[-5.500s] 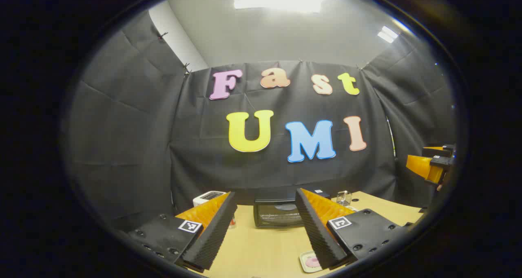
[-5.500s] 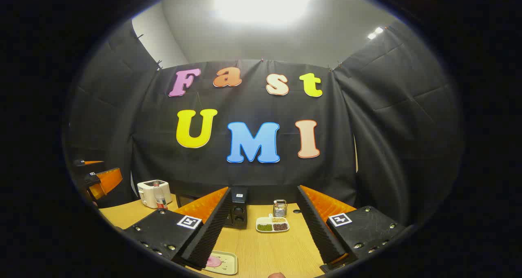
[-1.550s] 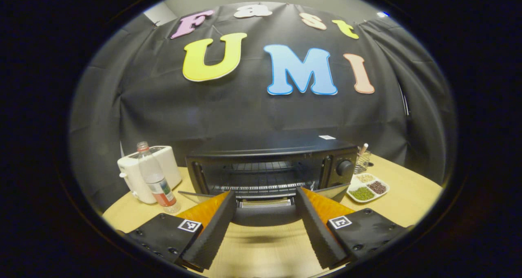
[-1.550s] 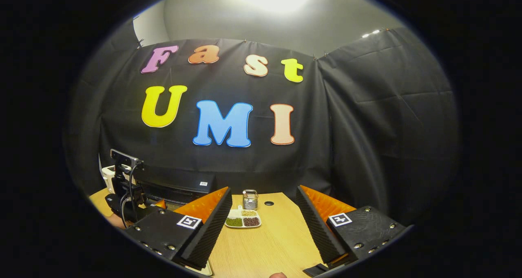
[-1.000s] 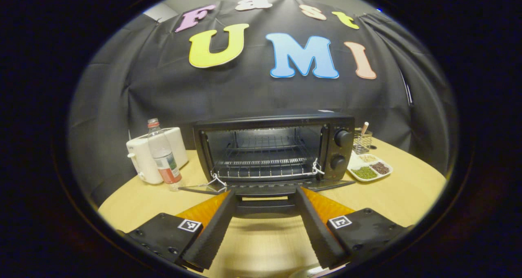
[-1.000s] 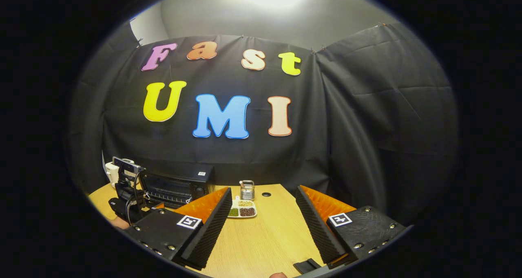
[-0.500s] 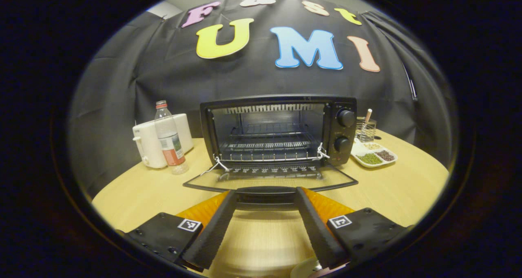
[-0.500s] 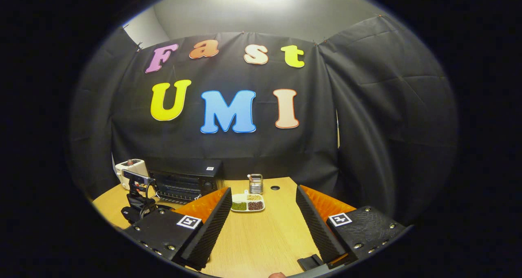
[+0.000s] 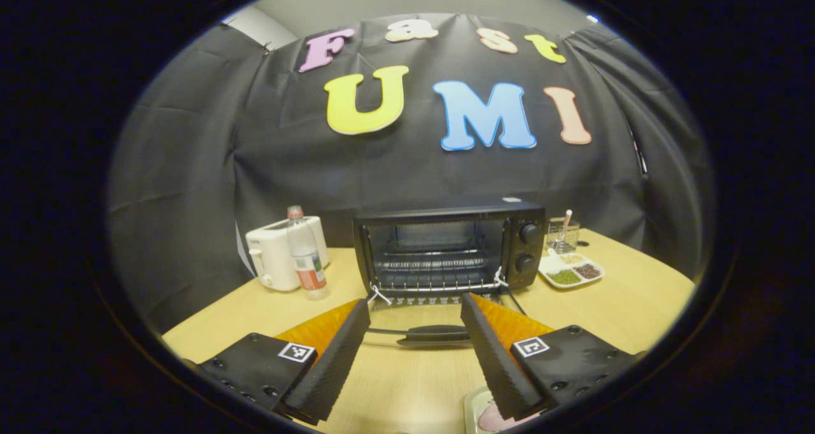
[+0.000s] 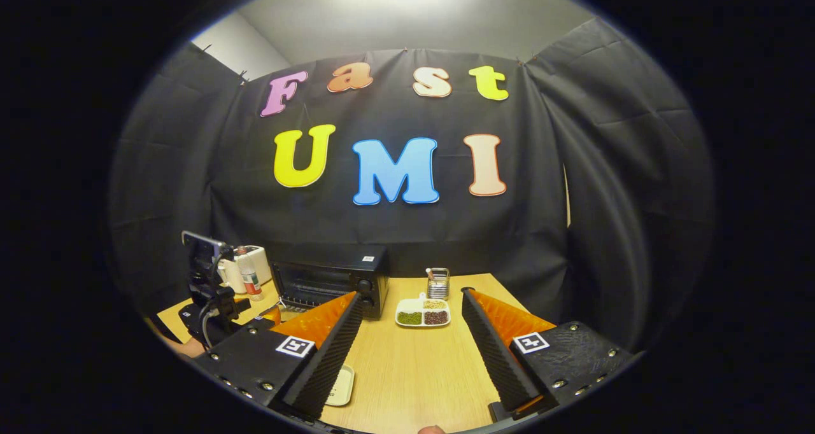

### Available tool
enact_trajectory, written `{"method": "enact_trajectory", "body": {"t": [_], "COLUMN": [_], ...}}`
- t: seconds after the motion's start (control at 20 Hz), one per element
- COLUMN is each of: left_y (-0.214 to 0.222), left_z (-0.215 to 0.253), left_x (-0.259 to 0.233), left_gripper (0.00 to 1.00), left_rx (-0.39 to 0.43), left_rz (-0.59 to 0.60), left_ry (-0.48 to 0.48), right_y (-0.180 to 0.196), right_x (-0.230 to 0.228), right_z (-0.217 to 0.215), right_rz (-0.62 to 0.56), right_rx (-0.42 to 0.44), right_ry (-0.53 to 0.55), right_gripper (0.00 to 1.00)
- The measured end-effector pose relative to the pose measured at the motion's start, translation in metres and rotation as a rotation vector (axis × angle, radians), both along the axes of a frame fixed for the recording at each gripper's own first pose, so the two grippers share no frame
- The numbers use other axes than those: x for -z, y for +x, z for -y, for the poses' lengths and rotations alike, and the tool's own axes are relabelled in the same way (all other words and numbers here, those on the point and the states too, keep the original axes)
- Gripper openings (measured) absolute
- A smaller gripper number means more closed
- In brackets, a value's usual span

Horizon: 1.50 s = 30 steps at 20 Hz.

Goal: Open the electric oven with the left hand, put the food in, and close the electric oven.

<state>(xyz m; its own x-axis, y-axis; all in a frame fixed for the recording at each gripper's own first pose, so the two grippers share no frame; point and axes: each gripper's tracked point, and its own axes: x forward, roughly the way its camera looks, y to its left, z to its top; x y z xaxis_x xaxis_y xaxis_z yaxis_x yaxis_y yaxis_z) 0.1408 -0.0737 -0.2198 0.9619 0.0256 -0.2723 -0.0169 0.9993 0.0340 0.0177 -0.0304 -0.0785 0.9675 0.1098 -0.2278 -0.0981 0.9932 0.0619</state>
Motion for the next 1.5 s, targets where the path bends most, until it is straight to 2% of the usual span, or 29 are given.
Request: {"method": "enact_trajectory", "body": {"t": [0.05,0.15,0.3,0.45,0.85,1.2,1.35,1.5], "left_y": [-0.005,-0.020,-0.040,-0.064,-0.116,-0.135,-0.141,-0.146], "left_z": [-0.003,-0.008,-0.017,-0.033,-0.083,-0.110,-0.121,-0.126], "left_x": [-0.019,-0.053,-0.095,-0.130,-0.165,-0.163,-0.158,-0.150], "left_gripper": [0.97,1.00,0.97,1.00,1.00,1.00,1.00,1.00], "left_rx": [0.000,-0.004,-0.007,-0.033,-0.154,-0.218,-0.239,-0.262], "left_rz": [0.025,0.068,0.127,0.173,0.214,0.198,0.181,0.162], "left_ry": [-0.008,-0.017,-0.008,-0.001,0.015,0.041,0.051,0.033], "right_y": [0.000,0.001,0.001,-0.001,-0.018,-0.015,-0.013,-0.014], "right_x": [0.004,0.020,0.039,0.060,0.135,0.197,0.224,0.247], "right_z": [-0.005,-0.012,-0.028,-0.046,-0.099,-0.119,-0.124,-0.123], "right_rz": [-0.019,-0.087,-0.192,-0.296,-0.713,-0.991,-1.106,-1.181], "right_rx": [-0.024,-0.070,-0.138,-0.228,-0.454,-0.477,-0.441,-0.410], "right_ry": [0.014,0.046,0.118,0.169,0.289,0.362,0.402,0.373], "right_gripper": [0.98,0.98,0.98,0.98,0.96,0.96,0.96,0.97]}}
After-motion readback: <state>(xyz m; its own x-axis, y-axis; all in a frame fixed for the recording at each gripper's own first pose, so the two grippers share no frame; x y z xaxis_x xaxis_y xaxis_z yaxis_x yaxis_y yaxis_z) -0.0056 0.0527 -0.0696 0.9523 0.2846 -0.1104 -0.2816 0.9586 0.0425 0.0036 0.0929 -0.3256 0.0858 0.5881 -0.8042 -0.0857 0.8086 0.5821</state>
